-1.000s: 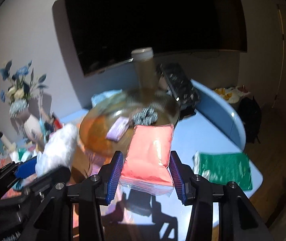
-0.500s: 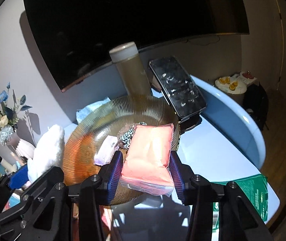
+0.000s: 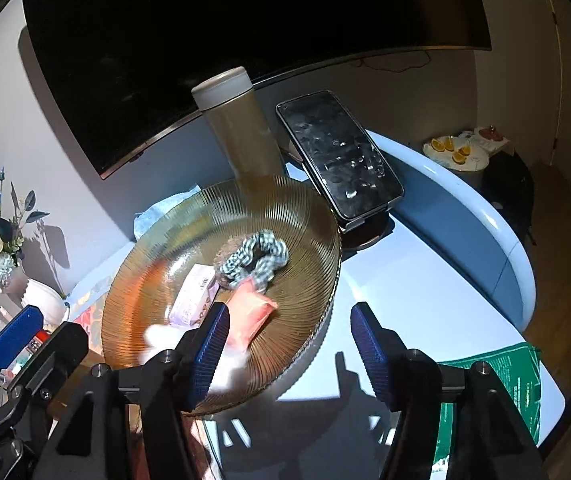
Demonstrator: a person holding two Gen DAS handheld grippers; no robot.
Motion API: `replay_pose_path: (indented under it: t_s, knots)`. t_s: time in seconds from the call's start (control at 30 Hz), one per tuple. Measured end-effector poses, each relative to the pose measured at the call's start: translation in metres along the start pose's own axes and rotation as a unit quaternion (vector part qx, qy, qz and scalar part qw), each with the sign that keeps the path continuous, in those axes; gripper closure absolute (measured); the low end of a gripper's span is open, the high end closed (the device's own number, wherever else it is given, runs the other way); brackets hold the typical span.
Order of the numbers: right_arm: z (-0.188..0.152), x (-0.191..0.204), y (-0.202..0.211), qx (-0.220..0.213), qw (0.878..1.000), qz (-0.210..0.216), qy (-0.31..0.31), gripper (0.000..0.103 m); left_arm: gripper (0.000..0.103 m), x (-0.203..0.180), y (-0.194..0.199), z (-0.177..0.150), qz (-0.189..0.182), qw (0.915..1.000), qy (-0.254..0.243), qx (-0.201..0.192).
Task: Organize soft objects
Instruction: 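Carry bear and pink packet to the glass bowl and open both tools, then move both open tools back to the pile, then grasp teal velvet pouch with left tool while right tool grasps plaid bow clip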
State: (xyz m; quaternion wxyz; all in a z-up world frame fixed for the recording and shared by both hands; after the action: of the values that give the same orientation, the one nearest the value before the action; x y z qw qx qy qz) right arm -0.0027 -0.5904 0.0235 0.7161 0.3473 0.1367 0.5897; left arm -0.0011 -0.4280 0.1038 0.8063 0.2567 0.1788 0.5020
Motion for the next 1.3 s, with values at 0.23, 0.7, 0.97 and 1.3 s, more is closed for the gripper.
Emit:
replay_pose_path:
  t_s: [0.23, 0.7, 0.97, 1.3]
  knots:
    - [-0.007, 0.005, 0.019, -0.005, 1.000, -0.002, 0.004, 0.042, 0.038, 0.005, 0.030, 0.000, 0.002, 0.9998, 0.003, -0.022]
    - [-0.095, 0.087, 0.050, 0.061, 0.992, 0.025, 0.105, 0.042, 0.032, 0.116, 0.110, -0.049, 0.046, 0.9955, 0.080, -0.022]
    - [-0.128, 0.197, 0.046, 0.076, 0.972, 0.089, 0.205, 0.042, 0.030, 0.270, 0.125, -0.104, 0.144, 0.9708, 0.191, 0.012]
    - [-0.149, 0.317, 0.001, 0.094, 0.947, 0.147, 0.269, 0.042, 0.024, 0.402, 0.108, -0.168, 0.136, 0.9420, 0.299, 0.070]
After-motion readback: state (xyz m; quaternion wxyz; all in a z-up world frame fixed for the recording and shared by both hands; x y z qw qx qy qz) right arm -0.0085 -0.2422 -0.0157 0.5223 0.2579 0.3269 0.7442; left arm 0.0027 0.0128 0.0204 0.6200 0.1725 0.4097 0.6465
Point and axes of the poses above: each gripper's, at about its wrist camera, not at the fingertips, and y roughly against the way its jaws point, x to its left, z to its top, the point moved 7 cm from there along -y, roughly the way its jaws point, and after that the axes turned 10 degrees about y, right-handed, at the moved point
